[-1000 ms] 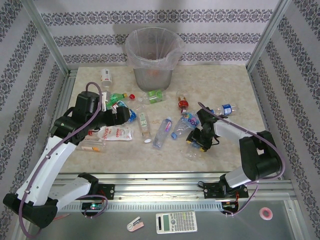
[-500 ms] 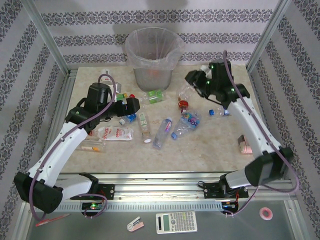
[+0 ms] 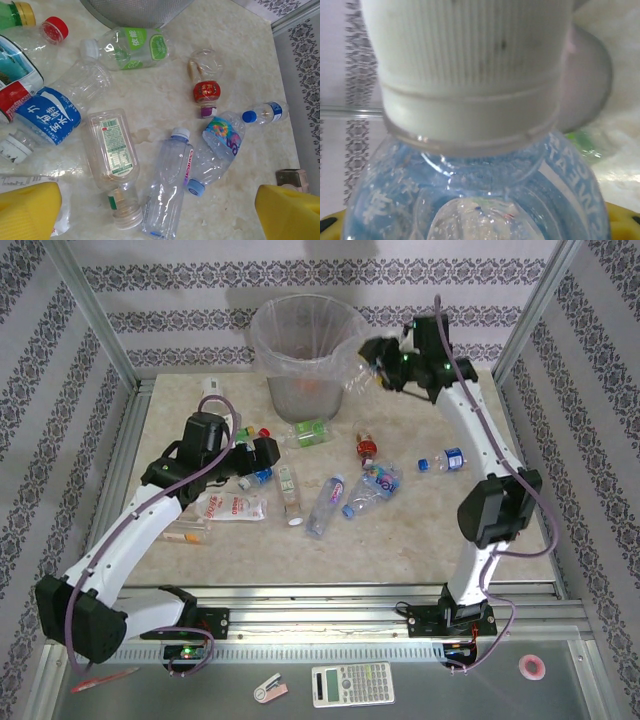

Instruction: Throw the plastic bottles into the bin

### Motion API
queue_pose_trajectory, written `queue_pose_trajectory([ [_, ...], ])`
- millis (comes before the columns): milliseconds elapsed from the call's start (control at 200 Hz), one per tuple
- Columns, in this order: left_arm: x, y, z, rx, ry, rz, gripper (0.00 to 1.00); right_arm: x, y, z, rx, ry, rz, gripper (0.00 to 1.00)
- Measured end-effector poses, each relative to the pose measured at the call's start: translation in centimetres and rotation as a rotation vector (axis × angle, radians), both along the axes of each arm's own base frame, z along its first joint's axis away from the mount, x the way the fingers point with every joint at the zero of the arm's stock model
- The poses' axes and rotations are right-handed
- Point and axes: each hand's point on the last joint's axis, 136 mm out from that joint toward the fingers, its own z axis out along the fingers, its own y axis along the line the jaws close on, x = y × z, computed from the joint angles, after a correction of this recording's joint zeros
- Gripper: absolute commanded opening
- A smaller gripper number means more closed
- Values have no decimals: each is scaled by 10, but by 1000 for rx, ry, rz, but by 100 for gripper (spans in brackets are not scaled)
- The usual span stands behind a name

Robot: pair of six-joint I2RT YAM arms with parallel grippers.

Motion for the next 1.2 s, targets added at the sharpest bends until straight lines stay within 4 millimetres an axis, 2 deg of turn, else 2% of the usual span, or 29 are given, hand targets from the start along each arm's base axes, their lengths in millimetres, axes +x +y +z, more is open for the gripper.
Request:
queue_pose_trajectory([
  [45, 4, -1, -4, 4, 15, 1, 99, 22, 12, 40, 55, -104, 15, 80],
  [70, 7, -3, -8, 7, 25, 1, 99, 35, 19, 69, 92, -192, 27, 87],
  [85, 8, -3, -9, 8, 29, 2, 99, 38, 23, 75, 105, -211, 30, 90],
  [95, 9, -3, -9, 9, 30, 2, 99, 41, 25, 88, 115, -258, 38, 92],
  [150, 16, -5, -15, 12, 46, 2, 99, 53, 32, 115, 177, -356, 44, 97],
  [215, 22, -9, -20, 5, 60, 3, 100, 61, 41, 127, 254, -415, 57, 98],
  [295, 25, -13, -27, -14, 87, 8, 99, 76, 47, 105, 291, -367, 59, 98],
  [415, 25, -18, -32, -62, 119, 23, 100, 101, 47, 47, 272, -220, 36, 98],
  [495, 22, -19, -39, -86, 155, 34, 100, 107, 42, 13, 234, -139, 25, 98],
  [530, 21, -19, -42, -88, 173, 40, 100, 106, 40, 10, 222, -137, 33, 98],
  [595, 18, -18, -48, -83, 203, 48, 100, 96, 34, 15, 188, -136, 41, 98],
  [679, 8, -17, -57, -50, 254, 52, 100, 72, 24, 36, 139, -163, 64, 98],
  [859, -14, -31, -89, 74, 397, 13, 100, -12, 13, 82, 35, -252, 150, 98],
  [919, -16, -35, -102, 121, 445, 6, 100, -38, 10, 86, 7, -274, 182, 98],
  [994, -12, -39, -115, 175, 484, 4, 100, -63, 10, 77, -23, -269, 220, 98],
  [1034, -7, -43, -121, 198, 497, 2, 100, -73, 9, 65, -39, -255, 237, 98],
  [1114, 2, -47, -131, 232, 513, 6, 100, -88, 10, 32, -66, -196, 272, 98],
  [1199, 15, -48, -142, 274, 531, 23, 100, -105, 11, -16, -92, -93, 306, 98],
])
